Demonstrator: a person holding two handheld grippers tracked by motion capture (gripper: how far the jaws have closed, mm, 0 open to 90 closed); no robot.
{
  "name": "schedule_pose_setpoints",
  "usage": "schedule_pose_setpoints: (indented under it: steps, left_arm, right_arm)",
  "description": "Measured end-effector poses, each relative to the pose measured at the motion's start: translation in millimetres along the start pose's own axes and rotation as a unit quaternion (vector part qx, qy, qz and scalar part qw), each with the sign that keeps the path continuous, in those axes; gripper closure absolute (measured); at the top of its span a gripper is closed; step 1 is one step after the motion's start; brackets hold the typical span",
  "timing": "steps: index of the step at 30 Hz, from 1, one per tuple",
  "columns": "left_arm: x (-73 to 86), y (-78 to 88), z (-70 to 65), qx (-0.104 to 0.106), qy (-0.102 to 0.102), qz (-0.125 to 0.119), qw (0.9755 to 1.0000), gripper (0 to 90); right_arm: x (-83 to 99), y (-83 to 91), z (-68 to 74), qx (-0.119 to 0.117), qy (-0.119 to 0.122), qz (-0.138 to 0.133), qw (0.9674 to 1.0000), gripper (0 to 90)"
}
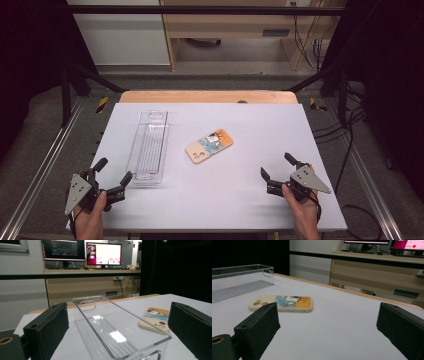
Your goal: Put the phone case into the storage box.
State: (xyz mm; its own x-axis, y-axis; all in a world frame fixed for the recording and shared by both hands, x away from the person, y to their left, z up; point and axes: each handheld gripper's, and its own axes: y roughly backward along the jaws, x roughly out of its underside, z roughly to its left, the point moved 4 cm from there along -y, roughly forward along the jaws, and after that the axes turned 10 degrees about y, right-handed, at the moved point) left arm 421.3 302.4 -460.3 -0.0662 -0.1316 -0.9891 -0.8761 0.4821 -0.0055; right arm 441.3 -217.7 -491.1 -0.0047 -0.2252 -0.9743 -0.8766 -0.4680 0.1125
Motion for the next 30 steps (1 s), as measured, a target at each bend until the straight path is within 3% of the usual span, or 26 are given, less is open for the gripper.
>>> schedule_pose_setpoints:
  steps: [9, 13, 19, 20, 30]
  left_arm:
    - [0.3, 0.6, 0.1, -0.001, 0.003, 0.000, 1.0000, 2.8]
    - [1.0, 0.5, -2.5, 0.001, -0.002, 0.004, 1.0000, 2.8]
    - [2.4, -1.7, -5.8, 0.003, -0.011, 0.006, 0.9999, 2.8]
    - [2.0, -1.9, -5.5, 0.002, -0.013, 0.005, 0.9999, 2.8]
    - [2.1, -1.0, -5.0, 0.004, -0.003, 0.004, 1.0000, 2.7]
  right_arm:
    - [0.3, -1.8, 4.3, -0.003, -0.005, 0.014, 0.9999, 4.9]
    - [5.1, -5.5, 7.6, -0.008, -0.005, 0.035, 0.9993, 4.6]
    - [2.1, -16.2, 24.7, -0.020, 0.004, 0.064, 0.9978, 4.4]
    - [-1.1, -21.3, 30.8, -0.028, 0.013, 0.077, 0.9965, 4.3]
    - [-29.8, -41.0, 40.7, -0.059, 0.030, 0.101, 0.9927, 3.9]
